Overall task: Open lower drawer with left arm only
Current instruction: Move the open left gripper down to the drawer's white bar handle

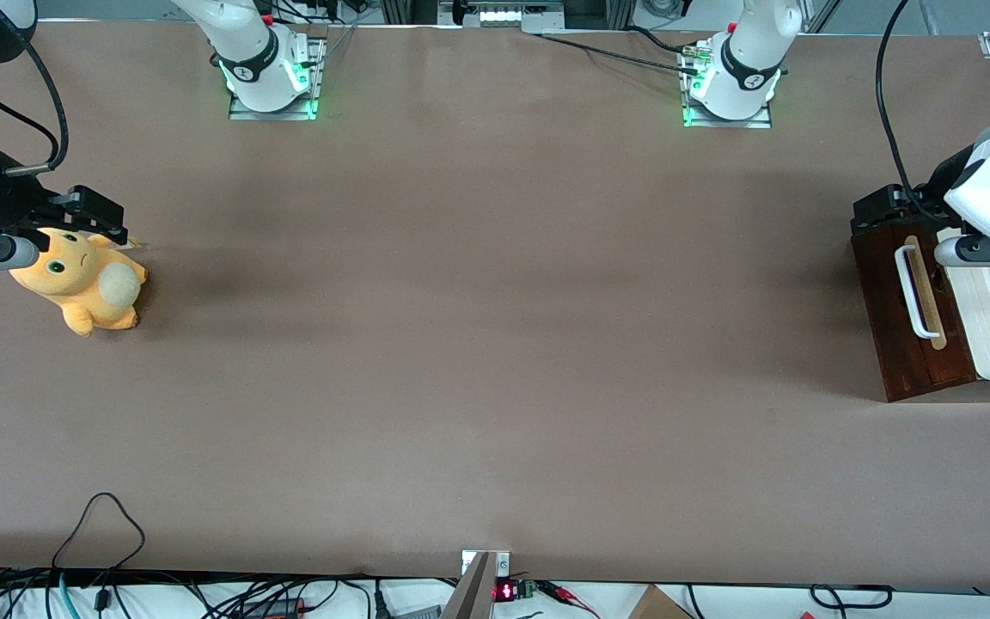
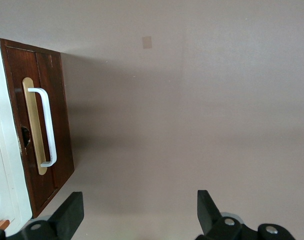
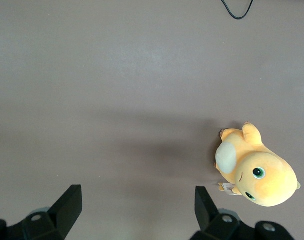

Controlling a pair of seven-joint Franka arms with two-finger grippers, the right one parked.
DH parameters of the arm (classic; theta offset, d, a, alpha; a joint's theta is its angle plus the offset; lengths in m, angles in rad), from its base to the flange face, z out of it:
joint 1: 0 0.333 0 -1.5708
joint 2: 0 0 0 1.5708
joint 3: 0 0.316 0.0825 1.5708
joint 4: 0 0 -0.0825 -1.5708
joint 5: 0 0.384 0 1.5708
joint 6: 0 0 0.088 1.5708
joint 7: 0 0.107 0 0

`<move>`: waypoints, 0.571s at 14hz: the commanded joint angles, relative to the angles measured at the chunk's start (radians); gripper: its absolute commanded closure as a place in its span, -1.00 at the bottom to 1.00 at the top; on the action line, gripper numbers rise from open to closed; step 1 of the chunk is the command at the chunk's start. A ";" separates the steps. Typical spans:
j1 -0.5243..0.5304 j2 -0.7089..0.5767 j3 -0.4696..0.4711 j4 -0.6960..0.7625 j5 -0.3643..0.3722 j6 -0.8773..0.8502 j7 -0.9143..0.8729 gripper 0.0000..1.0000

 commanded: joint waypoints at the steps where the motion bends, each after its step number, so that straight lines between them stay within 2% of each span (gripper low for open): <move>1: 0.002 0.003 0.005 0.005 -0.008 -0.011 0.032 -1.00; 2: 0.002 0.003 -0.001 0.005 0.010 -0.011 0.030 -1.00; 3: 0.001 0.005 -0.023 0.004 0.088 -0.010 0.024 -1.00; 5: 0.002 0.011 -0.139 -0.028 0.365 -0.011 -0.006 -1.00; 6: 0.002 0.020 -0.167 -0.057 0.462 -0.010 -0.037 -1.00; 8: 0.001 0.052 -0.204 -0.112 0.611 -0.007 -0.121 -1.00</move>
